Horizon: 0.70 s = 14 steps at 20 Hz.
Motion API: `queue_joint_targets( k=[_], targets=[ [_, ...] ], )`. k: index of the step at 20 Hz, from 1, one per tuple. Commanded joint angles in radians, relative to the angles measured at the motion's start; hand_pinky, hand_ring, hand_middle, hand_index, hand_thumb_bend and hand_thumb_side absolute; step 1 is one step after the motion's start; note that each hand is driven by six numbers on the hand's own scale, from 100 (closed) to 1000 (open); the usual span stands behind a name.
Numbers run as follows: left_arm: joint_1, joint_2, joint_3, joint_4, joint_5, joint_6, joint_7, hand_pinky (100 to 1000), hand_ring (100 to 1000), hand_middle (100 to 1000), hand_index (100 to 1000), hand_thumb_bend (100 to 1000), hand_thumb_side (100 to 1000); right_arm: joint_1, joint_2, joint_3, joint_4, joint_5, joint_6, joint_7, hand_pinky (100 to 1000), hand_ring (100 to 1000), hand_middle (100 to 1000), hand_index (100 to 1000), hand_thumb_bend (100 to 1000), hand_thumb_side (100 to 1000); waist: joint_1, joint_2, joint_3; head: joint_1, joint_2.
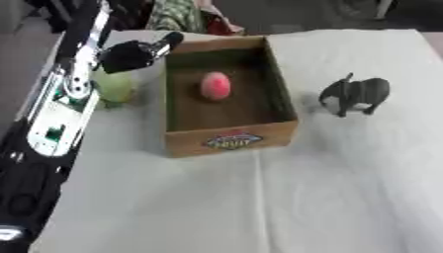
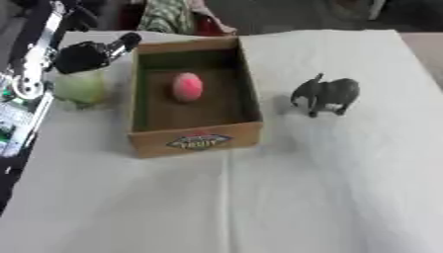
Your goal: Pick up objects on the table and place them in the box.
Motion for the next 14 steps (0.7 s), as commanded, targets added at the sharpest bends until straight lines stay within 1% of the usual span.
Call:
queue_joint_targets(
  k=[1, 14],
  targets=[
    [0.001, 0.042, 0.028, -0.036, 0.015, 0.01, 0.019, 629, 612, 614, 747, 646, 484, -0.009, -0.027, -0.012, -0.01, 0.0, 0.0, -0.005, 613, 676, 707, 797, 163, 100, -0.001, -0.017, -0.001, -0.002, -0.015],
    [0.036, 0.093, 0.058, -0.03, 0.01, 0.025, 0.018, 646, 629, 635, 760, 601, 423, -0.008, -0.029, -0.014, -0.01, 0.001, 0.0, -0.006, 613, 676, 707, 797, 162, 100, 0.0, -0.017, 0.002, -0.004, -0.017]
  ],
)
